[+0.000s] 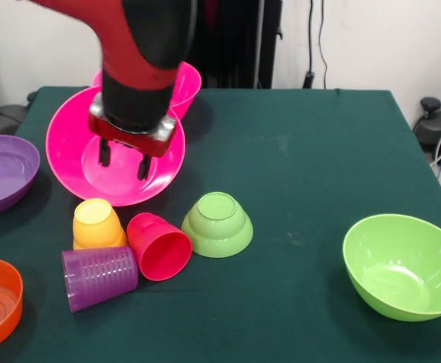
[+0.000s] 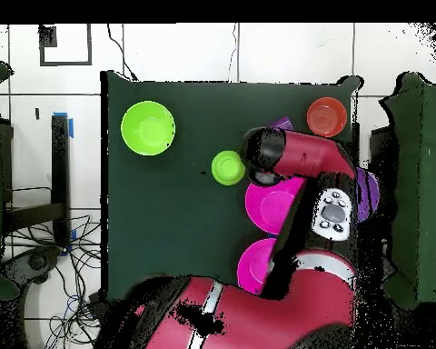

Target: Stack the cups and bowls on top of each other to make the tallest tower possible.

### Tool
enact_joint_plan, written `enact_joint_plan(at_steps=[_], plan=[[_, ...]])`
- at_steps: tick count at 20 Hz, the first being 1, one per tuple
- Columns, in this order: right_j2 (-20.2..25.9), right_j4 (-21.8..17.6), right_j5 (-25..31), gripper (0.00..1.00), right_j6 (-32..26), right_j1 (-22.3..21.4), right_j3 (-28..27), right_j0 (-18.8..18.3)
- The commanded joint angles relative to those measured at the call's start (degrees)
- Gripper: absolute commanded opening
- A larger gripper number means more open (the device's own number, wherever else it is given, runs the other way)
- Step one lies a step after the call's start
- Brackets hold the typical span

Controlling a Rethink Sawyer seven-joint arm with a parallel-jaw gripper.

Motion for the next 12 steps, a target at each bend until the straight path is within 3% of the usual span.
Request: enact_joint_plan(at_steps=[1,4,7,12], plan=[[-2.5,-4.0,38.4,1.0,3.9,11.7,-28.0,7.5],[-2.6,-3.9,46.3,1.0,4.1,15.6,-36.6,7.6],[-1.6,-3.4,47.6,1.0,4.3,20.2,-43.6,6.8],[-0.7,-6.4,37.9,1.0,0.2,24.6,-46.6,5.3]])
